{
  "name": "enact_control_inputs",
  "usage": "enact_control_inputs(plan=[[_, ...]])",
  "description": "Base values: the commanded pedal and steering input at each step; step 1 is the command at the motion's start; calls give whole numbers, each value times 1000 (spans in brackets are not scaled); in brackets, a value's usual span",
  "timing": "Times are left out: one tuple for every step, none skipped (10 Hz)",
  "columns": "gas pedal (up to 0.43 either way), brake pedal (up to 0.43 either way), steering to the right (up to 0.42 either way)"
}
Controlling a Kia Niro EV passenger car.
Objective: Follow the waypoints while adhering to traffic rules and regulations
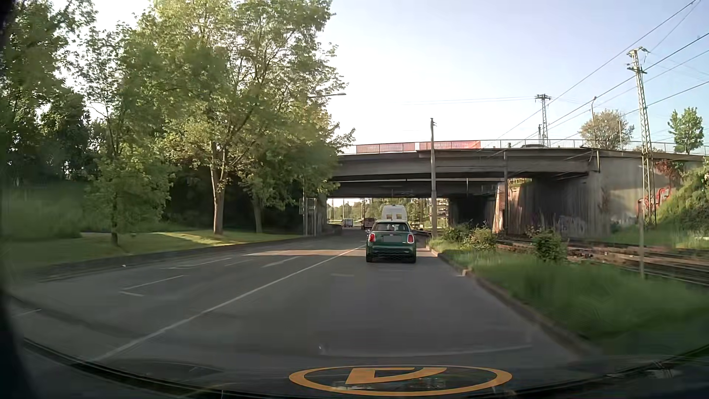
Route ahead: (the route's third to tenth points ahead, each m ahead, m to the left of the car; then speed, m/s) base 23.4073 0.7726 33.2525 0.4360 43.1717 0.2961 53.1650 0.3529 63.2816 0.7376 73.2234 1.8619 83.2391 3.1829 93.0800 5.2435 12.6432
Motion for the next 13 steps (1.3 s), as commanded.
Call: enact_control_inputs(plan=[[169, 0, 4], [169, 0, 6], [157, 0, 6], [157, 0, 6], [150, 0, 6], [130, 0, 6], [130, 0, 6], [130, 0, 6], [110, 0, 6], [110, 0, 6], [110, 0, 6], [110, 0, 6], [98, 0, 6]])
